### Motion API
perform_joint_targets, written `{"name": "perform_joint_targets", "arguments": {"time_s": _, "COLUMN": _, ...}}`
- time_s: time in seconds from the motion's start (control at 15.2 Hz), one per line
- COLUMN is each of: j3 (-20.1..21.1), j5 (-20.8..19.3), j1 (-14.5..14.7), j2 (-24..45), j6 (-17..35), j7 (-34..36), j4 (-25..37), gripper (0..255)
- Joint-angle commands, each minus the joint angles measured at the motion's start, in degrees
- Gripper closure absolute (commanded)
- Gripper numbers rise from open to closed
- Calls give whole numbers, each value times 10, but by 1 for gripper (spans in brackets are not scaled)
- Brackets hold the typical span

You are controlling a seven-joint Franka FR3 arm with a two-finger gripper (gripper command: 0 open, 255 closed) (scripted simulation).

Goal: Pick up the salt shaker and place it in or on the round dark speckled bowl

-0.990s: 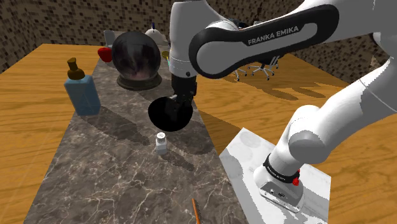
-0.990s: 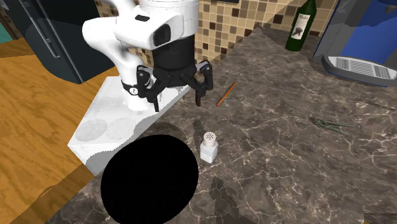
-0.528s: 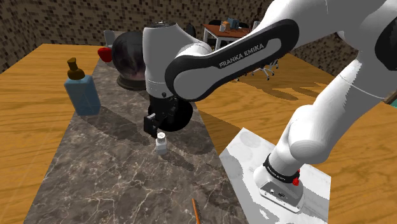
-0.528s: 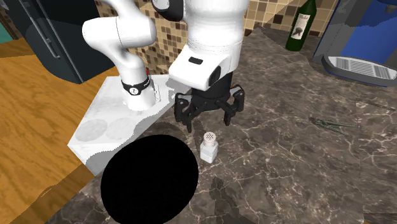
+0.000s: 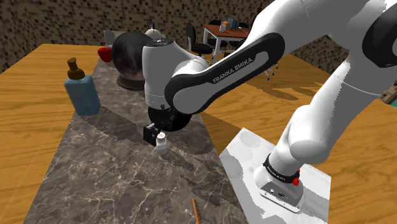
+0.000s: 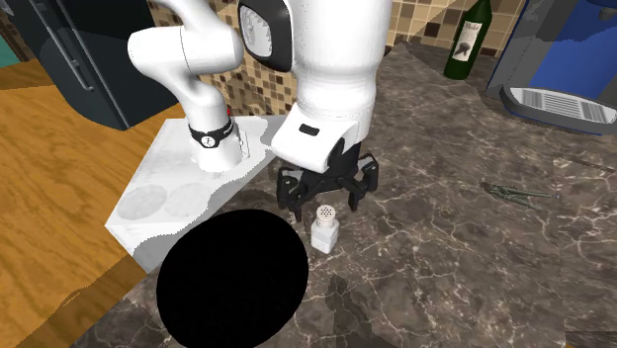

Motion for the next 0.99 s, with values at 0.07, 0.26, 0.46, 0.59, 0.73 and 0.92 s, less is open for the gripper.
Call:
{"name": "perform_joint_targets", "arguments": {"time_s": 0.07, "j3": 0, "j5": -1, "j1": 0, "j2": 1, "j6": 3, "j7": 0, "j4": -2, "gripper": 0}}
{"name": "perform_joint_targets", "arguments": {"time_s": 0.26, "j3": 0, "j5": -1, "j1": 0, "j2": 1, "j6": 3, "j7": 0, "j4": -2, "gripper": 0}}
{"name": "perform_joint_targets", "arguments": {"time_s": 0.46, "j3": 0, "j5": -1, "j1": 0, "j2": 1, "j6": 3, "j7": 0, "j4": -2, "gripper": 255}}
{"name": "perform_joint_targets", "arguments": {"time_s": 0.59, "j3": 0, "j5": -1, "j1": 0, "j2": 1, "j6": 3, "j7": 0, "j4": -2, "gripper": 255}}
{"name": "perform_joint_targets", "arguments": {"time_s": 0.73, "j3": 0, "j5": -1, "j1": 0, "j2": 1, "j6": 3, "j7": 0, "j4": -2, "gripper": 255}}
{"name": "perform_joint_targets", "arguments": {"time_s": 0.92, "j3": 0, "j5": -1, "j1": 0, "j2": 1, "j6": 3, "j7": 0, "j4": -2, "gripper": 255}}
